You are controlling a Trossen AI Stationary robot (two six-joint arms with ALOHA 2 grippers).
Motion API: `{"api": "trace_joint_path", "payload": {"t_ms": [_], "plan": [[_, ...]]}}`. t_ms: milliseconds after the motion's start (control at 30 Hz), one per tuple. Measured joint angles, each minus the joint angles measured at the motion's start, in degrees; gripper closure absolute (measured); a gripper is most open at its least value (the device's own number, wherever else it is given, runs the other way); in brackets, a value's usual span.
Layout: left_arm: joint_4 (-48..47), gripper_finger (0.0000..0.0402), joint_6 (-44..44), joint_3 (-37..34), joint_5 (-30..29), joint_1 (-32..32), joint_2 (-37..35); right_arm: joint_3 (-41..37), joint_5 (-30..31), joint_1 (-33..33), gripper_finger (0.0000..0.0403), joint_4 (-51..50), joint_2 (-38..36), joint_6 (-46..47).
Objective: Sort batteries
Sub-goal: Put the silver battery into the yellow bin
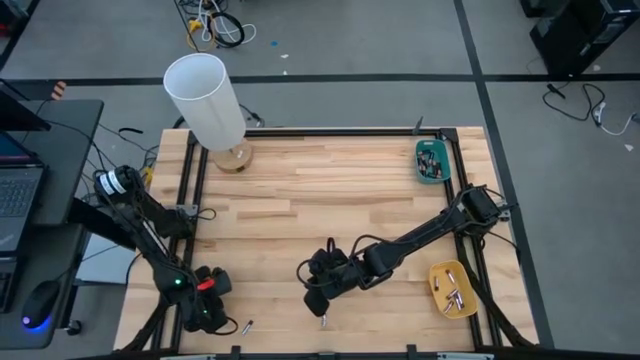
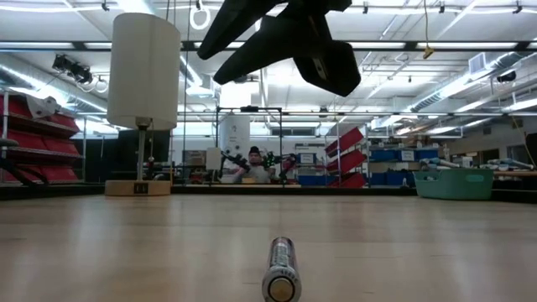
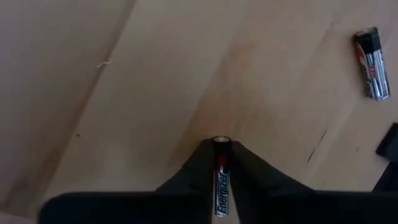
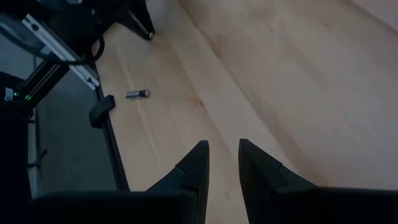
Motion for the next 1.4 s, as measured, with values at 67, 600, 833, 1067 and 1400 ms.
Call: {"api": "trace_joint_path", "payload": {"t_ms": [67,600,833,1067,1400], "plan": [[-0.16,0.0368,1.65,0.05,-0.59,-0.02,0.18,0.0,0.0,0.34,0.033,-0.03,0.0,0.0],[-4.41,0.0364,6.45,1.96,-12.44,6.38,-8.82,0.0,3.58,0.8,0.033,-3.02,0.0,-1.22],[2.34,0.0363,15.97,2.07,-23.47,15.44,-19.62,-0.78,3.82,1.19,0.0305,-12.74,0.0,3.41],[20.7,0.0363,31.51,2.21,-30.01,24.91,-24.68,-4.8,4.13,1.98,0.0272,5.72,-0.08,5.64],[38.92,0.0362,37.36,2.29,-28.79,33.75,-23.84,-4.9,25.07,-1.06,0.0272,15.7,-5.0,0.25]]}}
